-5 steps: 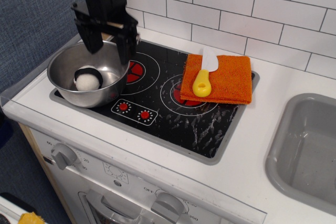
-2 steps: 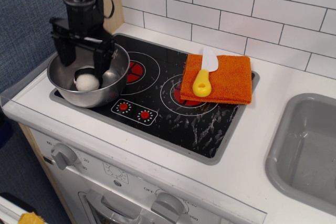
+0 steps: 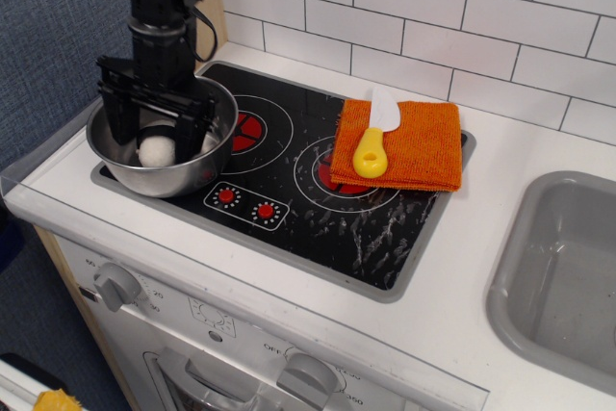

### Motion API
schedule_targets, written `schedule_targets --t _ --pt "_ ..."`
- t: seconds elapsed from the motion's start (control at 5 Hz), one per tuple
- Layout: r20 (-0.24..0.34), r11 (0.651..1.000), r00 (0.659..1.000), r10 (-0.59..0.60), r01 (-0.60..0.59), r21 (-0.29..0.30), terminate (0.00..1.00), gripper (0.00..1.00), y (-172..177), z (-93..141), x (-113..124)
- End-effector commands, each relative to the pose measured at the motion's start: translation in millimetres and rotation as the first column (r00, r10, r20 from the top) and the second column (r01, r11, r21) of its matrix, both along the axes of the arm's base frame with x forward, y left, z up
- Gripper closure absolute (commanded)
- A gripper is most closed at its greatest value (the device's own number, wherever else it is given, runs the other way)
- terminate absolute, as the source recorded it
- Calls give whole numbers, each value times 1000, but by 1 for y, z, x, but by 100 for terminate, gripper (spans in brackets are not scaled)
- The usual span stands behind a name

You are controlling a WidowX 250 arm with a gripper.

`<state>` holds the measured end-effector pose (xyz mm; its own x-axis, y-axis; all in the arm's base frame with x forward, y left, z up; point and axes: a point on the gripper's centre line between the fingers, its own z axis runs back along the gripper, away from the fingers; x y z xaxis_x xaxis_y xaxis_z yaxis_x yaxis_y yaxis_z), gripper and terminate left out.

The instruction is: Put the sushi directly above the silver pot.

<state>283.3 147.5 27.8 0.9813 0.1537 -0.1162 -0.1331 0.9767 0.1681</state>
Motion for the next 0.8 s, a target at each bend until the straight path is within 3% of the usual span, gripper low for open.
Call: schedule_targets --t 0.0,0.4,0.6 --pt "56 1000 998 -16 15 20 0 100 -3 13 9" --pt "206 999 978 -25 19 32 0 100 -22 66 16" --pt "262 998 963 -63 67 -5 0 100 -45 82 25"
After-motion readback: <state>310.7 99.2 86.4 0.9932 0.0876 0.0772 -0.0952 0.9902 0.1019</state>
